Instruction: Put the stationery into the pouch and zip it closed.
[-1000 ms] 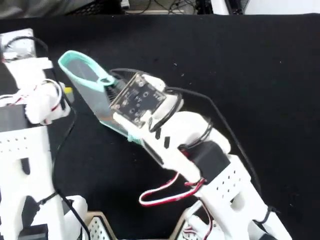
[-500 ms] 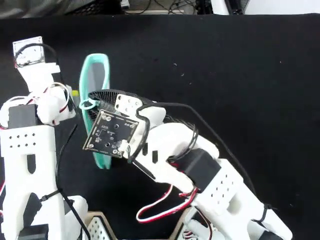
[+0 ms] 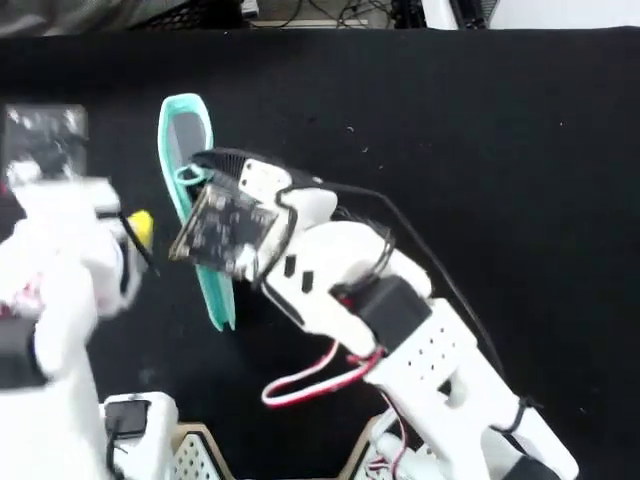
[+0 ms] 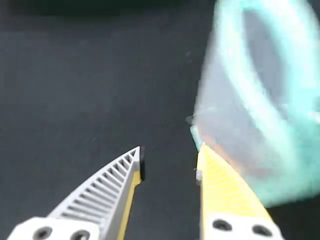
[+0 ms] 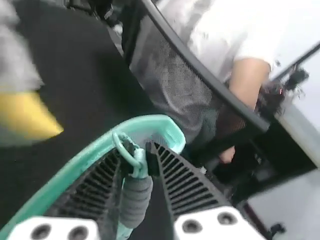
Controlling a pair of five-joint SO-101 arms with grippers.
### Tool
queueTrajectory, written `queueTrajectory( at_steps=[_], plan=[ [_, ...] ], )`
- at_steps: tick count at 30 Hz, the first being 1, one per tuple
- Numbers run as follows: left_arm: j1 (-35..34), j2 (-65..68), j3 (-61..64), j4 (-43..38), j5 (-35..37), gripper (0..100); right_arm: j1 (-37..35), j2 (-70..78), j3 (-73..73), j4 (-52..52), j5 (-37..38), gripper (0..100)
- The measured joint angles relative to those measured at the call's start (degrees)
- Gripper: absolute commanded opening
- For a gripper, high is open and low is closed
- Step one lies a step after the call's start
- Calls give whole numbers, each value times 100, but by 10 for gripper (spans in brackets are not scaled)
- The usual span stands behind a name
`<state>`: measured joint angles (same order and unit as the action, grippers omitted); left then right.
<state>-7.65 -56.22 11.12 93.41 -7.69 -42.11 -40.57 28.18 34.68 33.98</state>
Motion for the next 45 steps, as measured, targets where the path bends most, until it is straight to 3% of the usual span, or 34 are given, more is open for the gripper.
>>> queueTrajectory(
  at_steps=[4, 10, 16, 22, 25, 35, 45],
  plan=[
    [466, -932, 826, -571, 9, 202, 105, 193, -123, -53, -193, 12],
    [536, -1732, 1943, -1248, 53, 302, 105, 202, -141, -53, -220, 12],
    [677, -2259, 2004, -1178, 53, 302, 123, 211, -141, -53, -220, 12],
    [1802, -2760, 1908, -853, 53, 302, 141, 211, -141, -53, -220, 12],
    [1952, -2787, 2101, -1020, 53, 302, 141, 211, -141, -53, -220, 12],
    [949, -2787, 3631, -2664, 88, 302, 141, 211, -185, 105, -220, 12],
    [853, -2840, 3736, -2831, 88, 302, 167, 220, -185, 123, -220, 12]
  ],
)
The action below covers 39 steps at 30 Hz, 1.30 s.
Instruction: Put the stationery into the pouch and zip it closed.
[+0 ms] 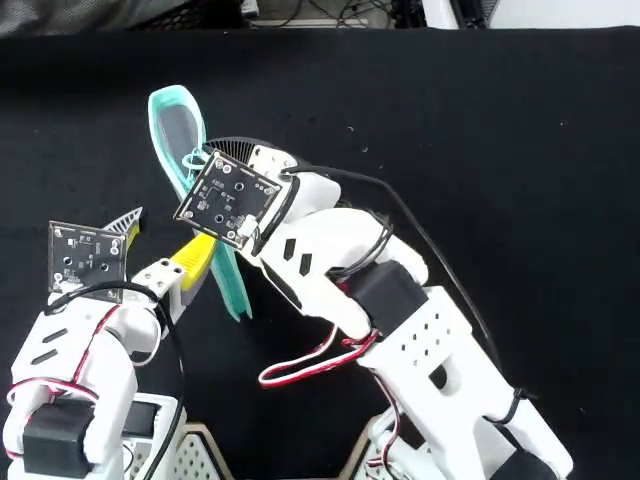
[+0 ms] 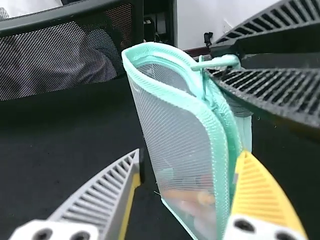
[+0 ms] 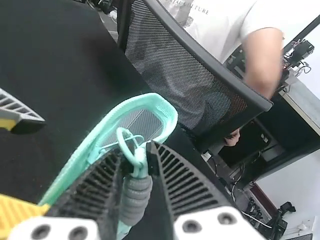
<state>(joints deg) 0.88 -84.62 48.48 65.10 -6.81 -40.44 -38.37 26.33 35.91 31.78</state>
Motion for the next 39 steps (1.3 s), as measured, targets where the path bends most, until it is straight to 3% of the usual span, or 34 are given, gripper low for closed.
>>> queueTrajectory(
  at_steps=[6, 12, 19, 28, 34, 39],
  plan=[
    [-62, 0, -9, 53, 0, 302, 0, 0, 0, 0, 211, 12],
    [-79, 0, -659, 730, 0, 302, -18, 0, 0, 0, 273, 12],
    [-149, 0, -360, 519, -79, 302, -18, 0, -53, 202, 281, 12],
    [-870, 9, -167, 167, -202, 302, -18, 0, -334, 580, 281, 12],
    [-818, 9, -167, 167, -211, 303, -18, 0, -343, 580, 281, 12],
    [-651, 9, -589, 747, -211, 303, -26, 35, -343, 563, 299, 12]
  ],
)
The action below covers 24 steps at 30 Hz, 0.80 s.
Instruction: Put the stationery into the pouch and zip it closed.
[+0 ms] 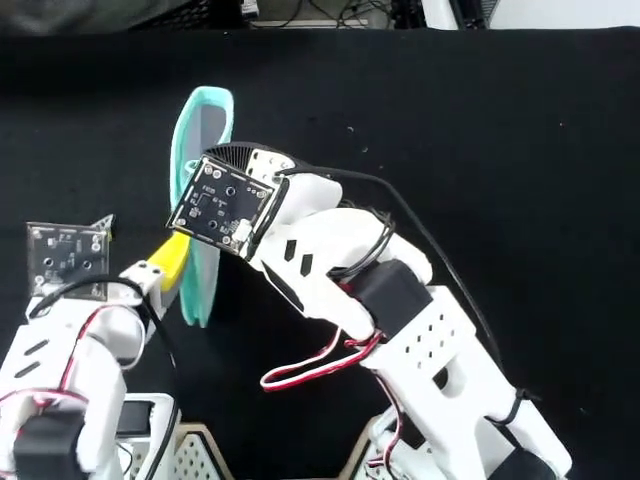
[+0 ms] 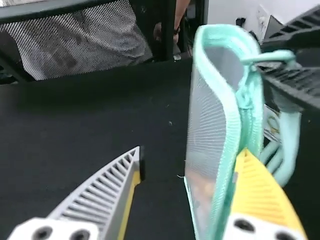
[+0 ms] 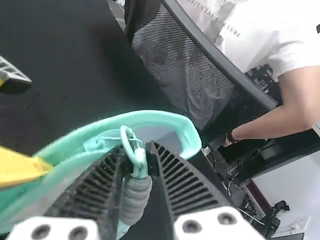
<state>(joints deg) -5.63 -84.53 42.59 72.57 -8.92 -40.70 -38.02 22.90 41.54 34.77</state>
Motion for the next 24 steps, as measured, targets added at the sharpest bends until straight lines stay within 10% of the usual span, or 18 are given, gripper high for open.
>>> queueTrajectory(
  at_steps=[9, 24],
  plan=[
    [721, -9, -624, 615, 9, 303, 0, 0, 0, -35, 0, 12],
    [835, 0, 677, -879, 826, 303, -193, 0, 0, -35, 0, 12]
  ],
)
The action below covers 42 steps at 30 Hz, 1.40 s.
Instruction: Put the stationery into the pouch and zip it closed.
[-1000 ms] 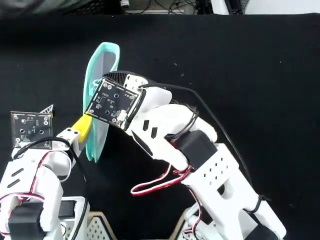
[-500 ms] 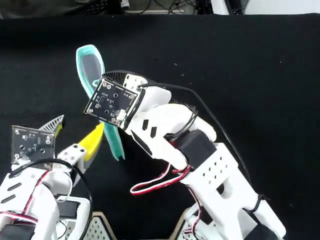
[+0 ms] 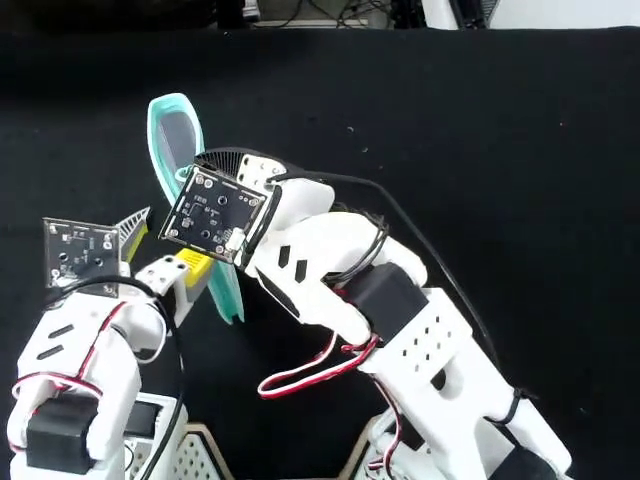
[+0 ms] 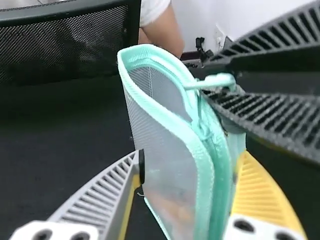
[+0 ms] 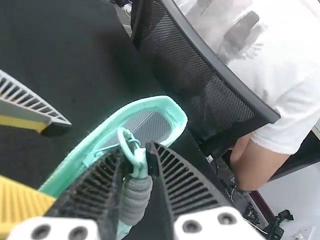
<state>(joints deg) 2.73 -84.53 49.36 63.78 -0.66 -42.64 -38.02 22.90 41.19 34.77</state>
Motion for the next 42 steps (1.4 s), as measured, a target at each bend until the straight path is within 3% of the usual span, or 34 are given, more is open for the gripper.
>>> queueTrajectory(
  at_steps=[6, 13, 19, 34, 39, 42],
  plan=[
    [-26, 0, 308, -299, 62, 303, -220, 0, 0, 97, 70, 12],
    [-668, 0, 923, -958, 62, 300, -229, 0, 0, 97, 431, 12],
    [-712, 0, 932, -976, 62, 228, -229, 0, 0, 97, 440, 12],
    [-712, 18, 334, -360, 79, 223, -229, 0, 0, 97, 440, 12],
    [-712, 9, 334, -360, 79, 73, -229, 0, 0, 97, 440, 12],
    [-703, 9, 334, -360, 79, 66, -237, 9, 0, 97, 440, 12]
  ],
)
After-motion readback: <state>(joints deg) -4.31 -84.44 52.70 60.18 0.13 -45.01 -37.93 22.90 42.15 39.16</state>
